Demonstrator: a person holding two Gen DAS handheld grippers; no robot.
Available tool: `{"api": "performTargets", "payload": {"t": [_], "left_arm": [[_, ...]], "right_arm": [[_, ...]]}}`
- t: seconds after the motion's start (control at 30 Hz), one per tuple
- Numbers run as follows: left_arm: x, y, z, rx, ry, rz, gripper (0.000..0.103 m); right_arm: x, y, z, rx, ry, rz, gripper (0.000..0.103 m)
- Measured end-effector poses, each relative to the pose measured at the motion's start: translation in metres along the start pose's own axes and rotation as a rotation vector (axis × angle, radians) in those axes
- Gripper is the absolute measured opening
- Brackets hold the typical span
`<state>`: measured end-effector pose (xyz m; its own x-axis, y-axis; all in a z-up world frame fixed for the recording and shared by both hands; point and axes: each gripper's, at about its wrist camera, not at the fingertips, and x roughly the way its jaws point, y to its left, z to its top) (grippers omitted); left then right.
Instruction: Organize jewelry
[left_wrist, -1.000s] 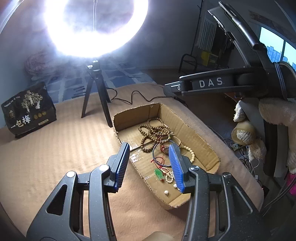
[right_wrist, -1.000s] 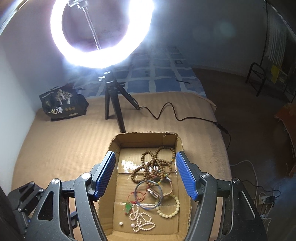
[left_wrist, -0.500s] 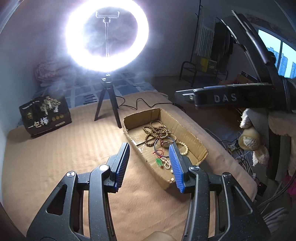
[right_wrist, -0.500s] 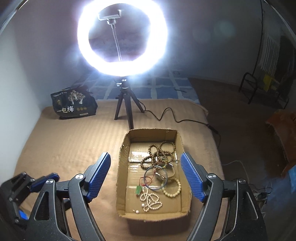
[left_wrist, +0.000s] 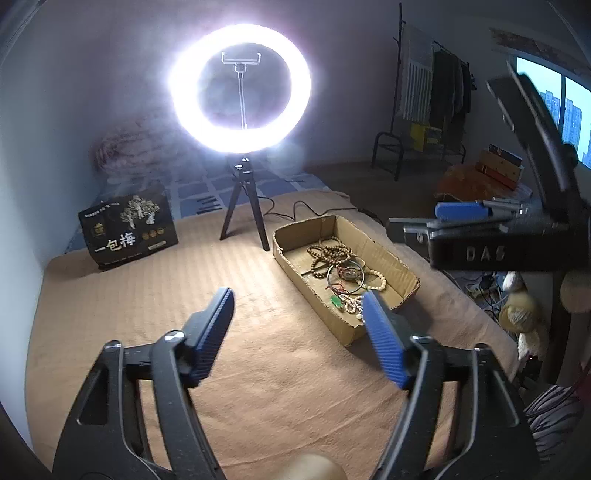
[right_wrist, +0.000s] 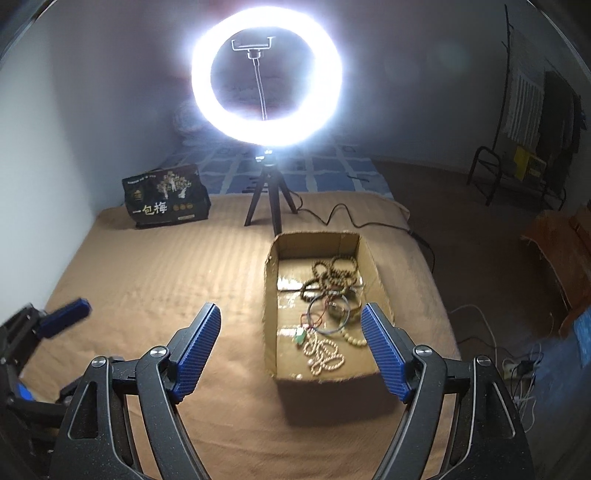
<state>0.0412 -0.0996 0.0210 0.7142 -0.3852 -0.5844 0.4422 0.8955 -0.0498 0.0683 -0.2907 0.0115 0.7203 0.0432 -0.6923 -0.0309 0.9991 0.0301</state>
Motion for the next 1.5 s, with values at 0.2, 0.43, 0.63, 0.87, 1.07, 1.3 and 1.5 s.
{"api": "performTargets", "payload": {"t": [0.2,0.43,0.63,0.87,1.07,1.3,1.5], "left_arm": [[-0.003,-0.002,-0.009,0.024,0.008,0.016,0.080],[0.000,-0.006,-0.012,0.049,0.007,0.068,0.087],[0.007,-0.005,-0.018,0.061,0.029,0.089,0.096],[0.010,-0.002,-0.020,0.066,0.031,0.136,0.102],[0.011,-0.002,-0.021,0.069,0.038,0.139,0.103],[0.013,-0.003,-0.021,0.079,0.048,0.138,0.103],[0.014,-0.002,-0.021,0.077,0.050,0.136,0.103]], "right_arm": [[-0.002,0.004,-0.019,0.004,-0.041,-0.053,0.078],[0.000,0.005,-0.033,0.015,-0.080,-0.078,0.078],[0.006,0.008,-0.038,-0.008,-0.085,-0.098,0.078],[0.009,0.005,-0.037,0.016,-0.073,-0.092,0.079],[0.010,0.006,-0.038,0.010,-0.072,-0.094,0.079],[0.010,0.006,-0.038,0.013,-0.068,-0.095,0.079],[0.011,0.005,-0.038,0.013,-0.067,-0.097,0.079]]}}
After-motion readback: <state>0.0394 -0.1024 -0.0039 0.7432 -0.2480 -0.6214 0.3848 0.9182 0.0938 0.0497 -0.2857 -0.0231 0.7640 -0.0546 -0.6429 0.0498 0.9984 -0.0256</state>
